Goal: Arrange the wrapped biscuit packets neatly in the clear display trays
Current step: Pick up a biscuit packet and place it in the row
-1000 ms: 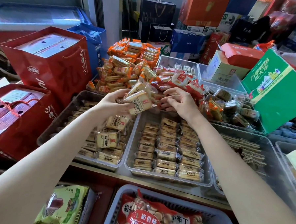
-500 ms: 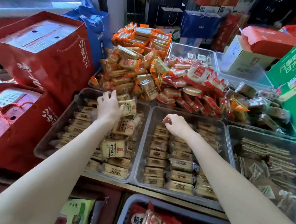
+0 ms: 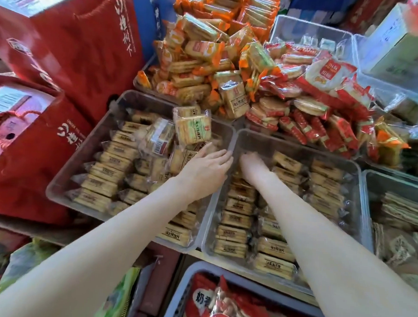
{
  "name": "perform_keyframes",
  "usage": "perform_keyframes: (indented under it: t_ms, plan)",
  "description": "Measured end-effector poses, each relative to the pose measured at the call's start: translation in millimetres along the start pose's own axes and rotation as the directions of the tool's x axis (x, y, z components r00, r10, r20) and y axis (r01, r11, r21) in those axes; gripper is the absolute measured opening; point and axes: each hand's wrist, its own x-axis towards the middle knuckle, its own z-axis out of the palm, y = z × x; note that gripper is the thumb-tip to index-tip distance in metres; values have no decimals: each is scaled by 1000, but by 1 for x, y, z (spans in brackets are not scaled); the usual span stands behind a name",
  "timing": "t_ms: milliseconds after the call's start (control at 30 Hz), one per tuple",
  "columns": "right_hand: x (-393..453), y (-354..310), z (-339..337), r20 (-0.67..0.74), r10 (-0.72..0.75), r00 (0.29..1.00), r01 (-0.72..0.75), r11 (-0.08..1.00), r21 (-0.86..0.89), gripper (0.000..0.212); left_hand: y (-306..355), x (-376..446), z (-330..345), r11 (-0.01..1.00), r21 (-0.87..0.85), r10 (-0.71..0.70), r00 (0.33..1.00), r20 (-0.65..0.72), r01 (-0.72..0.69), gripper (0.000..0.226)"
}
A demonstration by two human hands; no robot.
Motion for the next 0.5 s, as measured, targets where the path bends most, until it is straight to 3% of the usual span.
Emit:
perform_keyframes:
  t_ms: [167,333,500]
  plan:
    - [5,7,-8,52,23,998,-22,1000,-21,46,5,-1,-3,999,-30,-13,999,30,14,49]
    - [-14,13,-11,-42,28,999,-23,992,127,84,5,1,-8,999,-44,-14,999,42,16,50]
    - [-51,30,-25,-301,20,953,122,887,445,65,6,0,-13,999,-38,-16,999,50,18,51]
